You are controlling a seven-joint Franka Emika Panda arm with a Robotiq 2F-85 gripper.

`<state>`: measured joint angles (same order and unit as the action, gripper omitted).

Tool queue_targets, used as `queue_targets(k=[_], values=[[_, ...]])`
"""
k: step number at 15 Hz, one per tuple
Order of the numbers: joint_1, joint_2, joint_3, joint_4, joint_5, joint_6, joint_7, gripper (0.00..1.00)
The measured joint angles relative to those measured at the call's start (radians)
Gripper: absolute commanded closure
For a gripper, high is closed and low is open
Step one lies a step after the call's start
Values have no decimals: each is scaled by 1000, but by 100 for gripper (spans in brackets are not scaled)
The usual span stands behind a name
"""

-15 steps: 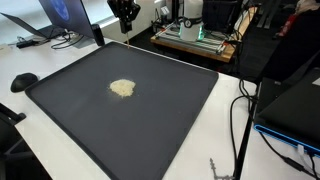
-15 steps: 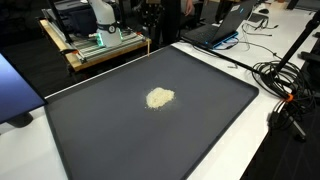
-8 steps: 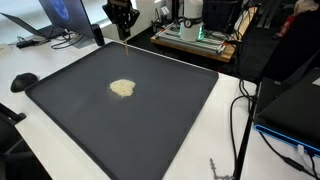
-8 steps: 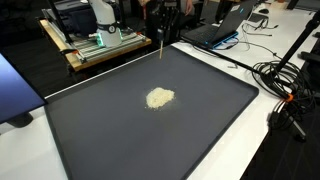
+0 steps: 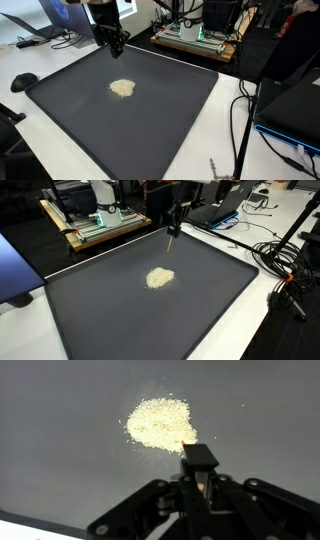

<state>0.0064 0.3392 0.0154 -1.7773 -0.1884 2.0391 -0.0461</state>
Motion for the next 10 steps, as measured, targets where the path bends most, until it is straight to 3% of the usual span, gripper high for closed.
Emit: queue_targets(k=[6,10], values=[[-2,136,-16,162,0,-68,-55,97],[-5,161,-26,188,0,-77,-89,97]])
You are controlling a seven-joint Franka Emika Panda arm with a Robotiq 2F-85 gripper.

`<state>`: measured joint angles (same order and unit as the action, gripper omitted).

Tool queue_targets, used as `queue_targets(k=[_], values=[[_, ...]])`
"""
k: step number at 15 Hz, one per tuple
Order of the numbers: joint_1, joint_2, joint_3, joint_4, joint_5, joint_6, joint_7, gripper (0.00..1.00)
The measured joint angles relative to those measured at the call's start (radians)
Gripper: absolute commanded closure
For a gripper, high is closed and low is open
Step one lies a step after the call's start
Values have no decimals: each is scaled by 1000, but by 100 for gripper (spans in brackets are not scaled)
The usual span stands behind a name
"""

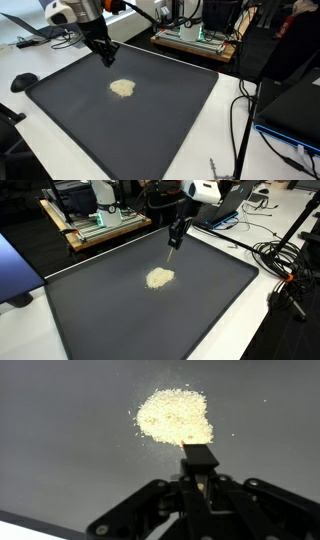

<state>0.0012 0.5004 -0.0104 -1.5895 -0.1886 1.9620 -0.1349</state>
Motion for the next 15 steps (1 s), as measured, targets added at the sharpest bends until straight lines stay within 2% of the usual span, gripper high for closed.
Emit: queue_targets(k=[3,6,9,15], values=[[-6,-8,-7,-13,0,0,-23,97],[-24,-52,-8,-77,0,22,-48,97],[-52,-139,-9,-201,2,94,-69,97],[-93,-369,-17,-524,45,305,-77,97]])
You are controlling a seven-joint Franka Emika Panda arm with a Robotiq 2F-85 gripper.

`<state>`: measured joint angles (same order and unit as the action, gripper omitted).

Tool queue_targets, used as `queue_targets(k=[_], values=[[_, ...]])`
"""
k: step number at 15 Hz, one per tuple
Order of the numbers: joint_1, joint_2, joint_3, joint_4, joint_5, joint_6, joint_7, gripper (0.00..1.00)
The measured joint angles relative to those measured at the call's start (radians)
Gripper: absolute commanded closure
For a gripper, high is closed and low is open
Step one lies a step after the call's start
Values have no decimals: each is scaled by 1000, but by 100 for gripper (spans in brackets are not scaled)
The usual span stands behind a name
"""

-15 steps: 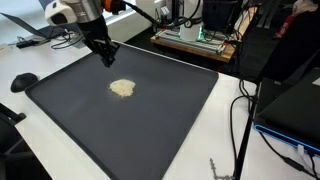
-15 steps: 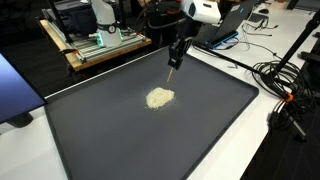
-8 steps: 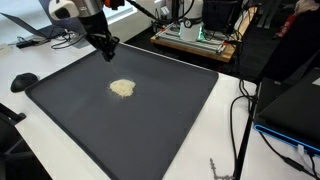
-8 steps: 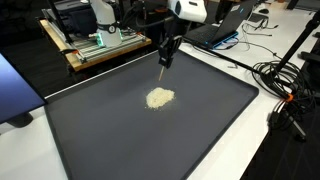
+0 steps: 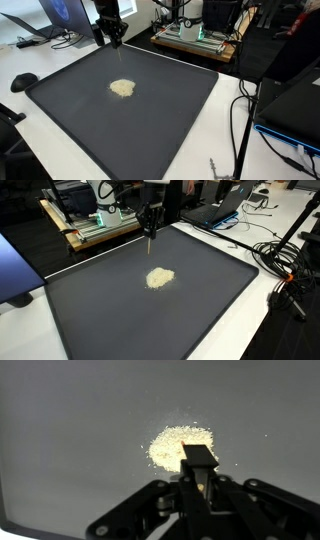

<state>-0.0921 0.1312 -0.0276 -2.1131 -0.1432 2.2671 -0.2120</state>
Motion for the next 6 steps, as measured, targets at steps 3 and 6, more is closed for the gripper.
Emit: queue_targets(k=[3,6], values=[[-3,-117,-3,-152,80,103,-45,97],[1,-223,-5,-259,134,124,-97,97]])
